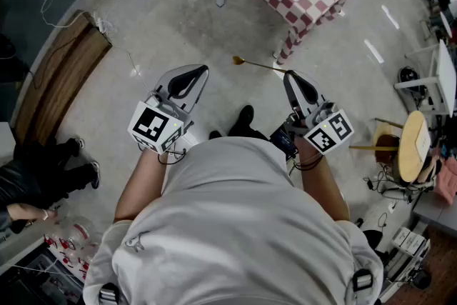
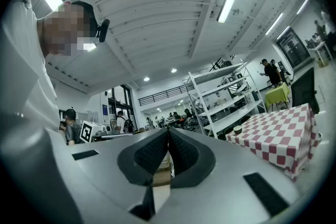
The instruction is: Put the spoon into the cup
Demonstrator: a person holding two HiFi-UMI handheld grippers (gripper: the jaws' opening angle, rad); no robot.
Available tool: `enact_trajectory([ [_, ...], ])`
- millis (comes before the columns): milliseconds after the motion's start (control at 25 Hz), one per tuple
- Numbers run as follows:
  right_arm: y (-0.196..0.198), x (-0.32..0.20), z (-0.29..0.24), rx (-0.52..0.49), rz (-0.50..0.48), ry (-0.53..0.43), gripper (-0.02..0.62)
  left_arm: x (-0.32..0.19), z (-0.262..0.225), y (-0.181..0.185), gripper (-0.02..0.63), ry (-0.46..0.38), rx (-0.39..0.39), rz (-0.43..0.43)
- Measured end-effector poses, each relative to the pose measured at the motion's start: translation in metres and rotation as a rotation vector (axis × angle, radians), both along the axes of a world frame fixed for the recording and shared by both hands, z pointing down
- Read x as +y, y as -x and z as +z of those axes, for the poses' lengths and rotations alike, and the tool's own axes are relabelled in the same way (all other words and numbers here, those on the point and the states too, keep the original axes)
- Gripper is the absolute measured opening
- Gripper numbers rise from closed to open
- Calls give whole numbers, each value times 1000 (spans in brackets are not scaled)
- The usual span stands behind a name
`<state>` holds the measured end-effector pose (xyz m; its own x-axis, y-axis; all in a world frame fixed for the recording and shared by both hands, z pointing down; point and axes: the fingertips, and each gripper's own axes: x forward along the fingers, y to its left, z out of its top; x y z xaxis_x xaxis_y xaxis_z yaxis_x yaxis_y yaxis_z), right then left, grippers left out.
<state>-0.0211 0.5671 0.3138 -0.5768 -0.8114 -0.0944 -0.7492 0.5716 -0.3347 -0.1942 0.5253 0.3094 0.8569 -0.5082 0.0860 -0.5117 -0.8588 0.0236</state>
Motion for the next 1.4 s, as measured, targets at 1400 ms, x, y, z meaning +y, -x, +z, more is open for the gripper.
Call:
enact_trajectory([
  [1400,-134,-164,11,1,-120,1,34,-156,37,-121,14,63,-47,-124],
])
